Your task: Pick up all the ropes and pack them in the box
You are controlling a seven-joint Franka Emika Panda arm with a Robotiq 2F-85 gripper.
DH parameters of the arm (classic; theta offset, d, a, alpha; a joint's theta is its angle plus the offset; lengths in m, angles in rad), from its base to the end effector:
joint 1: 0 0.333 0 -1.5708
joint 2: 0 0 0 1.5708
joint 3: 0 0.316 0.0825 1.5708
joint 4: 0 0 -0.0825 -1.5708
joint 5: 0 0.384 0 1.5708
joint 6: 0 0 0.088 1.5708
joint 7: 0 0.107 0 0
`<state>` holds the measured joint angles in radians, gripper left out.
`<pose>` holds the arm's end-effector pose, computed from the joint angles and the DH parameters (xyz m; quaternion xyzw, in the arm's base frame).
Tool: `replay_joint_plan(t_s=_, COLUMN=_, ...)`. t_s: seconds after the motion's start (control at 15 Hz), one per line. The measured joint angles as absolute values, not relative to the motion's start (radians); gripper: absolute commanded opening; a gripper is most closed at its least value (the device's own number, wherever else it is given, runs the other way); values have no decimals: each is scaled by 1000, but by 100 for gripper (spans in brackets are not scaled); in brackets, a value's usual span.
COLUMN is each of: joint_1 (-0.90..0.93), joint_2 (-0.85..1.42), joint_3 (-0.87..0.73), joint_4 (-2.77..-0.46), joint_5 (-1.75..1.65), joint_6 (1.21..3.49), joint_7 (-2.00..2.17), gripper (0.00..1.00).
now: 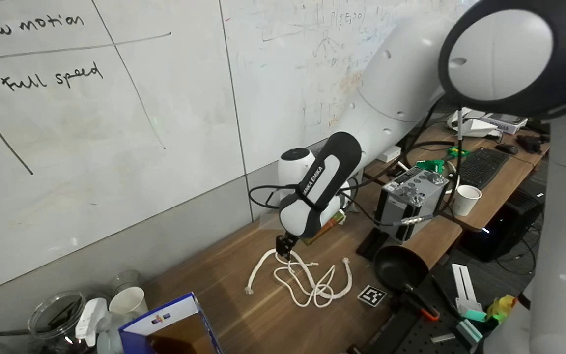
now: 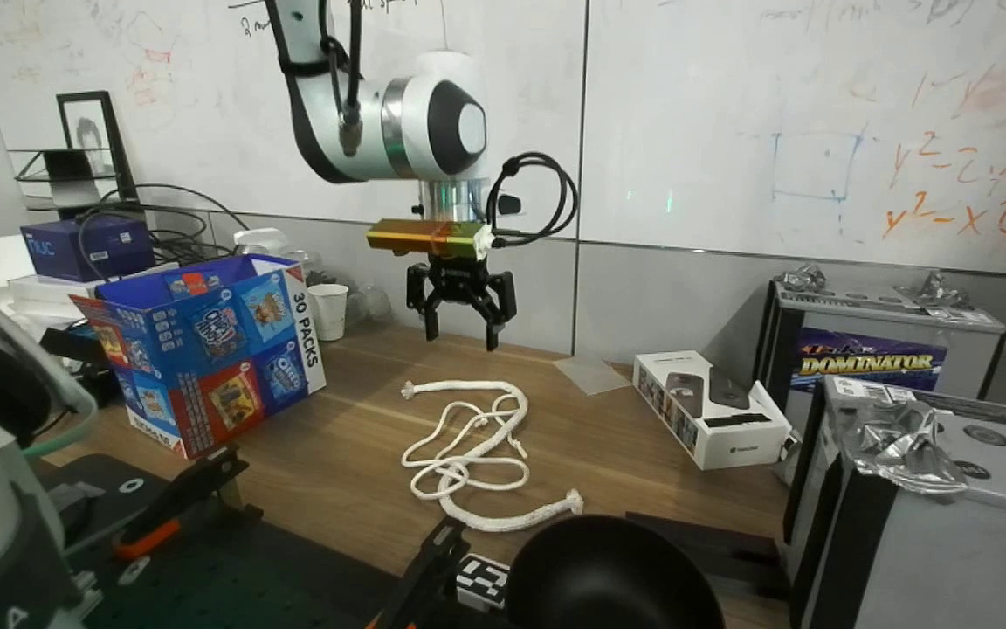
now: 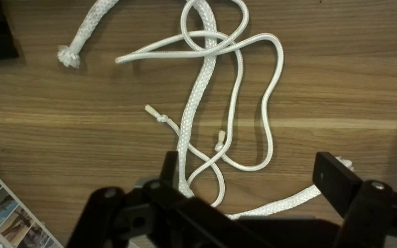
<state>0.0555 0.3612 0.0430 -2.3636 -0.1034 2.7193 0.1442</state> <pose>0.5041 0.0546 0.1744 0.9996 0.0230 -0.0006 0.0136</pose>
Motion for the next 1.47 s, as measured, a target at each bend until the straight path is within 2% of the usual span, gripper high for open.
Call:
replay_joint_plan(t_s=0.73, joint_1=145, joint_2=674, joint_3=-23, joint_4=-2143, joint_5=-124, joint_6=2793, joint_7=148, gripper=100)
replay_joint_plan(t_s=1.47, joint_1=157, joint_2=777, joint_3=-11, joint_4=-2117, joint_5=-89, joint_6=2841, joint_7=152, gripper=100)
